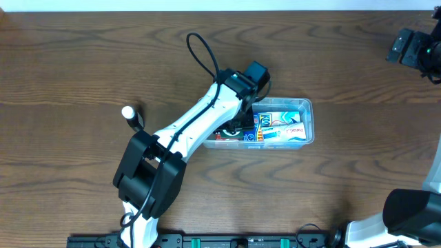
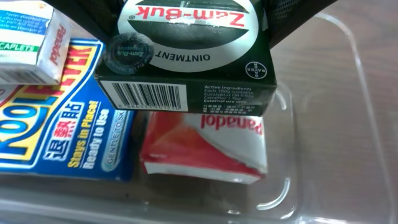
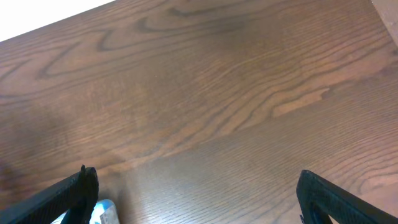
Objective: Pack container
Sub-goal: 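Carry the green tin over the container with the left gripper, then lower the green tin into the container and open the left gripper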
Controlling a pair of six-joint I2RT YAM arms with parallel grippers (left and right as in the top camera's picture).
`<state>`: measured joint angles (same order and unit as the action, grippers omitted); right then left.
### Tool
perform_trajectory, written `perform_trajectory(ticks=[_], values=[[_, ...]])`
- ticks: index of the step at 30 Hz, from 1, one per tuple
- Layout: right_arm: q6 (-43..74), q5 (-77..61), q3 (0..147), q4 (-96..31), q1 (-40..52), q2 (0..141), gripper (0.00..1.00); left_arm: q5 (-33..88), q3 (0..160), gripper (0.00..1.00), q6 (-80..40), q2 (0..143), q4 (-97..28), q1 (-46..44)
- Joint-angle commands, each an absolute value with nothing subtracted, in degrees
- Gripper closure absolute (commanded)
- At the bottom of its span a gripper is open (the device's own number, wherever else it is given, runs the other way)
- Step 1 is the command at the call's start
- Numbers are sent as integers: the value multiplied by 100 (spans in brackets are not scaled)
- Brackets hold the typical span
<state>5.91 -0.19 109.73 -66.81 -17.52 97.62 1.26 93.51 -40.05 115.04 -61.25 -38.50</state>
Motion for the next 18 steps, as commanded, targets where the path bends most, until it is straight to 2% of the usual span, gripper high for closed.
perform_trajectory(ticks=[1, 18], values=[[661, 19, 11026, -6689, -1761, 9710, 1, 36, 9323, 38, -3675, 11498, -6049, -3776], [661, 19, 11026, -6689, -1761, 9710, 1, -69, 9310, 38, -3579, 11574, -5968, -3726]])
